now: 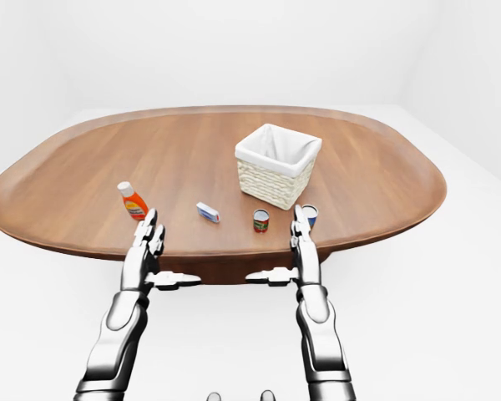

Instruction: Pick up the alphabet soup and the cream cheese box, and put them in the basket.

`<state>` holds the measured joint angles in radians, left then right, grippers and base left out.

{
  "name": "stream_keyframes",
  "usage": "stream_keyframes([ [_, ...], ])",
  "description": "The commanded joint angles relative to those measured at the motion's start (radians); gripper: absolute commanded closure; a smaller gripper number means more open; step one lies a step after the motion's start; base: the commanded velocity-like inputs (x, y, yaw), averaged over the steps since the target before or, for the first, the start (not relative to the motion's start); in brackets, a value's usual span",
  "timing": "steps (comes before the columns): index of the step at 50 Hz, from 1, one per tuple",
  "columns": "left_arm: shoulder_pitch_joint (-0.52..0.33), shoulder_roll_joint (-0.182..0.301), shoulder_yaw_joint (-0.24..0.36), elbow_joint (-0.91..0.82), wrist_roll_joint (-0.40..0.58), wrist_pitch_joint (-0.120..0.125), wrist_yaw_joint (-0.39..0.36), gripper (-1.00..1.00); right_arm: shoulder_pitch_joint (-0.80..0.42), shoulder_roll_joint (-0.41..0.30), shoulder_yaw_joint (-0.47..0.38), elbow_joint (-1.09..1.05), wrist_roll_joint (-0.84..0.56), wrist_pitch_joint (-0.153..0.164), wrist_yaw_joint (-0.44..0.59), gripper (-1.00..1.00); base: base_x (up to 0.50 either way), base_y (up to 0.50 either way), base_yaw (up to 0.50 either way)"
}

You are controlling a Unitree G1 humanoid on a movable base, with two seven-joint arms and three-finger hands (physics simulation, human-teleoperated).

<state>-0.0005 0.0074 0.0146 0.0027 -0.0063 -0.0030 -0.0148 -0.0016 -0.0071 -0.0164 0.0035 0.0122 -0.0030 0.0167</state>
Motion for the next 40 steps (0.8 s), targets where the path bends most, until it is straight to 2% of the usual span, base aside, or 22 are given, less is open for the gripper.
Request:
stream_keyframes([
  [1,-0.003,0.012,0.022,0.012,-0.007,-0.009,-0.023,-1.00,-0.006,-0.011,-0.028,0.011,0.026,-0.002,0.026,-1.00,0.00,0.00,0.00],
  [2,-0.004,0.012,0.023,0.015,-0.007,-0.012,-0.024,-1.00,-0.006,-0.011,-0.028,0.010,0.027,0.000,0.025,-1.00,0.00,0.00,0.00],
  [5,0.003,0.010,0.020,-0.006,-0.007,0.003,-0.023,-1.00,0.000,-0.011,-0.026,-0.006,0.028,0.013,0.023,-1.00,0.00,0.00,0.00],
  [8,-0.002,0.012,0.022,0.008,-0.006,-0.007,-0.024,-1.00,0.000,-0.011,-0.026,-0.009,0.032,0.017,0.024,-1.00,0.00,0.00,0.00],
  [12,0.002,0.011,0.020,0.000,-0.005,-0.003,-0.023,-1.00,-0.003,-0.012,-0.027,0.006,0.035,0.009,0.029,-1.00,0.00,0.00,0.00],
  [18,0.001,0.011,0.021,0.004,-0.005,-0.005,-0.024,-1.00,0.000,-0.011,-0.025,-0.001,0.035,0.015,0.030,-1.00,0.00,0.00,0.00],
  [20,0.006,0.010,0.019,-0.012,-0.005,0.006,-0.024,-1.00,0.001,-0.012,-0.024,-0.003,0.032,0.016,0.029,-1.00,0.00,0.00,0.00],
  [26,-0.002,0.012,0.023,0.009,-0.007,-0.008,-0.025,-1.00,-0.001,-0.012,-0.024,-0.001,0.033,0.016,0.032,-1.00,0.00,0.00,0.00],
  [28,0.002,0.011,0.021,-0.003,-0.005,0.001,-0.023,-1.00,0.000,-0.012,-0.023,-0.004,0.031,0.017,0.031,-1.00,0.00,-0.08,0.00],
  [30,-0.002,0.012,0.023,0.013,-0.006,-0.011,-0.025,-1.00,0.003,-0.012,-0.025,-0.014,0.030,0.017,0.030,-1.00,0.00,-0.25,0.00],
  [32,-0.003,0.012,0.023,0.013,-0.005,-0.011,-0.024,-1.00,-0.001,-0.012,-0.025,0.001,0.029,0.006,0.031,-1.00,0.00,-0.24,0.00],
  [34,-0.001,0.012,0.022,0.006,-0.005,-0.005,-0.024,-1.00,0.001,-0.012,-0.023,-0.004,0.028,0.009,0.031,-1.00,0.00,-0.24,0.00],
  [37,-0.007,0.013,0.025,0.021,-0.004,-0.014,-0.022,-1.00,-0.001,-0.012,-0.024,0.004,0.028,0.006,0.031,-1.00,0.00,-0.24,0.00],
  [40,0.002,0.011,0.021,-0.003,-0.003,0.003,-0.021,-1.00,0.002,-0.011,-0.022,-0.010,0.027,0.012,0.031,-1.00,0.00,-0.24,0.00],
])
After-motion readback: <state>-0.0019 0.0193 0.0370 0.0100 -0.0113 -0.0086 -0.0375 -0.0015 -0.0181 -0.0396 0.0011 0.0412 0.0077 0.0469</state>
